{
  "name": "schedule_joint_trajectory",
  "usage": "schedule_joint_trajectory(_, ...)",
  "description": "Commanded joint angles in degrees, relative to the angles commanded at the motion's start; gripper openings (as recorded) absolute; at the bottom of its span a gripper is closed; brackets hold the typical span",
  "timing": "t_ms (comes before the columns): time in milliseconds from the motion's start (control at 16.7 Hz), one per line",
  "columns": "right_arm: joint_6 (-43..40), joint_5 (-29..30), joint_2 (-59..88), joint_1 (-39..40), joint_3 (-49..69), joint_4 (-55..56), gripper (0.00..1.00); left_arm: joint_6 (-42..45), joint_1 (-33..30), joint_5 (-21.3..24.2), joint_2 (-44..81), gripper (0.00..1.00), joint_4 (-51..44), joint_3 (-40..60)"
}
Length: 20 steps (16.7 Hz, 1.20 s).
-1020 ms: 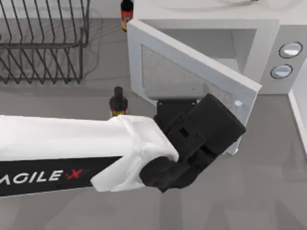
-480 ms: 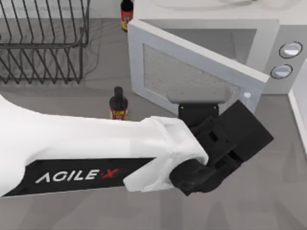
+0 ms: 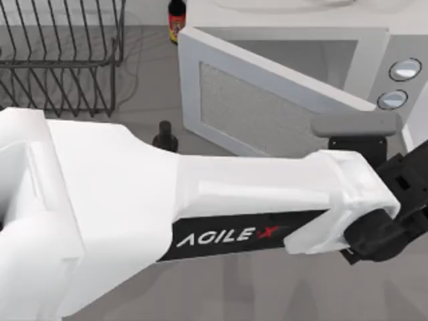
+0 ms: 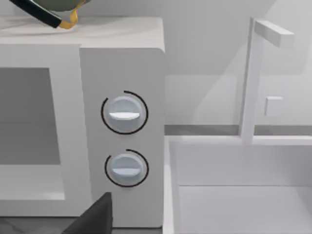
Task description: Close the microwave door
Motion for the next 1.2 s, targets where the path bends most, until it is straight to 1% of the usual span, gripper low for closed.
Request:
schedule_joint_trajectory(180,0.0,0.0,0.0,0.0,0.0,0.0,1.0,-1.2,-1.0,-0.5,3.5,0.0,-2.7,4.7)
schedule_joint_trajectory(540,0.0,0.0,0.0,0.0,0.0,0.0,1.0,-0.7,-0.3,-0.1,4.4,0.0,-2.6,5.7)
schedule_joint_trajectory(720,0.0,0.0,0.0,0.0,0.0,0.0,1.0,2.3,1.8,1.5,8.2,0.0,-2.2,9.9)
schedule_joint_trajectory(960,0.0,0.0,0.0,0.0,0.0,0.0,1.0,7.6,6.9,4.4,12.4,0.0,-0.5,16.1)
schedule_joint_trajectory(1080,0.0,0.0,0.0,0.0,0.0,0.0,1.0,9.6,9.2,5.5,13.4,0.0,0.7,17.9)
schedule_joint_trajectory(1200,0.0,0.0,0.0,0.0,0.0,0.0,1.0,10.2,9.9,5.9,13.7,0.0,1.2,18.4)
